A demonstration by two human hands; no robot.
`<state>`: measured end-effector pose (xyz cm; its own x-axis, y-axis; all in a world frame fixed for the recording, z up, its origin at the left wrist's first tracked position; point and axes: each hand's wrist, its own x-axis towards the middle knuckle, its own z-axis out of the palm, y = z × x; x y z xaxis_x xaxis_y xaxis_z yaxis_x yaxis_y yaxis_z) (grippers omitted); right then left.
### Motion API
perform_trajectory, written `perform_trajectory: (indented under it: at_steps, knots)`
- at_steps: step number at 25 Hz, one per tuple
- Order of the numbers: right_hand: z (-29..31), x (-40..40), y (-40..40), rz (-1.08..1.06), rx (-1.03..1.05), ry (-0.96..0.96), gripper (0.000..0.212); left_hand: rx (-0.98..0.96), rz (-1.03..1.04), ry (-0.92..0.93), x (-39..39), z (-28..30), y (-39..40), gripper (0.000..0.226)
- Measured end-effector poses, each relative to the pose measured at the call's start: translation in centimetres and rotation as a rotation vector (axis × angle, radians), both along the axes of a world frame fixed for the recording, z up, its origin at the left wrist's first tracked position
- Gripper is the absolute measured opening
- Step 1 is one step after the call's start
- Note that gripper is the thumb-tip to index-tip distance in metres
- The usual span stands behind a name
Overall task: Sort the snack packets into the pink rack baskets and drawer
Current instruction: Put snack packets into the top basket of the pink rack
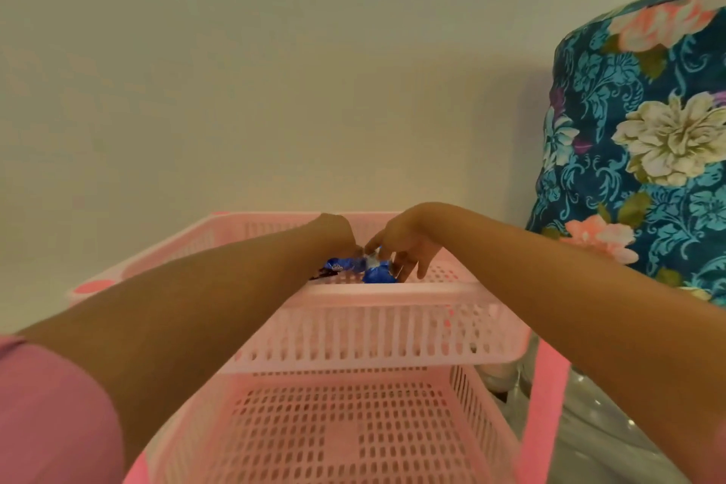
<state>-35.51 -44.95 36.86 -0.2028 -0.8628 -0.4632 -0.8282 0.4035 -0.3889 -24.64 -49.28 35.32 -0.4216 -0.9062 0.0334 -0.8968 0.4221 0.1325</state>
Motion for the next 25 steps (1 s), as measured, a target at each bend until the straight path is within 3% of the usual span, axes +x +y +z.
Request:
perform_trajectory:
  at_steps: [5,8,10,13,15,21,25]
  knots:
    - [-0.3,-0.3,-0.6,-0.043,0.007,-0.039,0.055,0.339,0.029,0.280,-0.4,-0.9,-1.1,0.054]
    - [0.0,-0.2,0.1,-0.084,-0.073,-0.003,0.054,0.349,-0.018,0.235,-0.2,-0.6,-0.7,0.055]
    - [0.9,0.3,1.4,-0.054,-0.190,0.040,0.054,0.188,-0.066,0.137,0.1,0.5,0.3,0.049]
    - [2.8,1.8,5.5,0.142,-0.652,0.295,0.049,-0.156,-0.153,0.019,1.5,2.8,3.2,0.044]
    - [3.1,3.0,8.7,0.238,-0.868,0.352,0.044,-0.316,-0.214,0.018,2.6,3.5,5.7,0.039]
    - [0.6,5.9,20.1,0.346,-0.977,0.514,0.045,-0.514,-0.422,0.283,6.7,1.7,16.6,0.026]
    - [-4.7,4.0,28.5,0.380,-0.923,0.487,0.045,-0.630,-0.390,0.413,12.9,-4.6,19.8,0.024]
